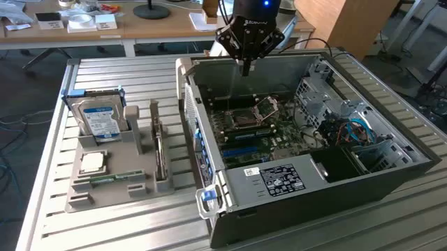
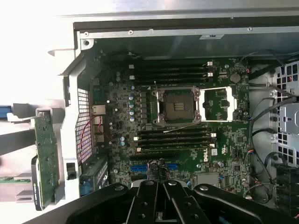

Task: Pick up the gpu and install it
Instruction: 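Reach for the gpu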

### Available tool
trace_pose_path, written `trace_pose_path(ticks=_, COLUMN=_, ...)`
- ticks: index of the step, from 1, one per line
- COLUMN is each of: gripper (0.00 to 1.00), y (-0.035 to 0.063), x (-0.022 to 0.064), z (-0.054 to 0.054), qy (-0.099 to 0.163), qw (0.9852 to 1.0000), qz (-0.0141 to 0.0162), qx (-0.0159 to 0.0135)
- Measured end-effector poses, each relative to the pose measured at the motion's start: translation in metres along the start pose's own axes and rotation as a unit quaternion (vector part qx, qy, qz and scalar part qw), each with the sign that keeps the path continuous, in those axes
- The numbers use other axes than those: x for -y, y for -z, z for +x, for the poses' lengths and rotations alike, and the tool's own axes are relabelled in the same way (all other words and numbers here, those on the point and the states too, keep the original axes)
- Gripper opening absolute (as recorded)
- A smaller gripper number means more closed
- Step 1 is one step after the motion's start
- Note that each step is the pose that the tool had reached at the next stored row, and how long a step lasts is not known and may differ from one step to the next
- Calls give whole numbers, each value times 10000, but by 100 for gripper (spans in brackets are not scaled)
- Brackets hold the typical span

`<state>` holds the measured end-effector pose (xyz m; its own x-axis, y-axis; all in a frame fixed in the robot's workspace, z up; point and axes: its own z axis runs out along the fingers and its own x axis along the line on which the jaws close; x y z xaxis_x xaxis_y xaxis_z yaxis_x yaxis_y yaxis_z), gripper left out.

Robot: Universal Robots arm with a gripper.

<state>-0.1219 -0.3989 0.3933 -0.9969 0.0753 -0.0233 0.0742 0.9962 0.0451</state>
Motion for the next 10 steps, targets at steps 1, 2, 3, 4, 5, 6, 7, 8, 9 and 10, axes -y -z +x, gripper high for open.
trace_pose_path(ticks=1, gripper=11, y=0, x=0, z=0, qy=0, qw=10000, qz=0, qx=0)
trace_pose_path(ticks=2, gripper=11, y=0, x=0, z=0, qy=0, qw=10000, qz=0, qx=0)
trace_pose_path(ticks=3, gripper=11, y=0, x=0, z=0, qy=0, qw=10000, qz=0, qx=0)
trace_pose_path(ticks=4, gripper=11, y=0, x=0, z=0, qy=0, qw=10000, qz=0, qx=0)
trace_pose_path(ticks=5, gripper=11, y=0, x=0, z=0, qy=0, qw=10000, qz=0, qx=0)
trace_pose_path(ticks=6, gripper=11, y=0, x=0, z=0, qy=0, qw=10000, qz=0, qx=0)
trace_pose_path(ticks=7, gripper=11, y=0, x=0, z=0, qy=0, qw=10000, qz=0, qx=0)
trace_pose_path(ticks=8, gripper=11, y=0, x=0, z=0, qy=0, qw=10000, qz=0, qx=0)
trace_pose_path(ticks=9, gripper=11, y=0, x=0, z=0, qy=0, qw=10000, qz=0, qx=0)
trace_pose_path(ticks=10, gripper=11, y=0, x=0, z=0, qy=0, qw=10000, qz=0, qx=0)
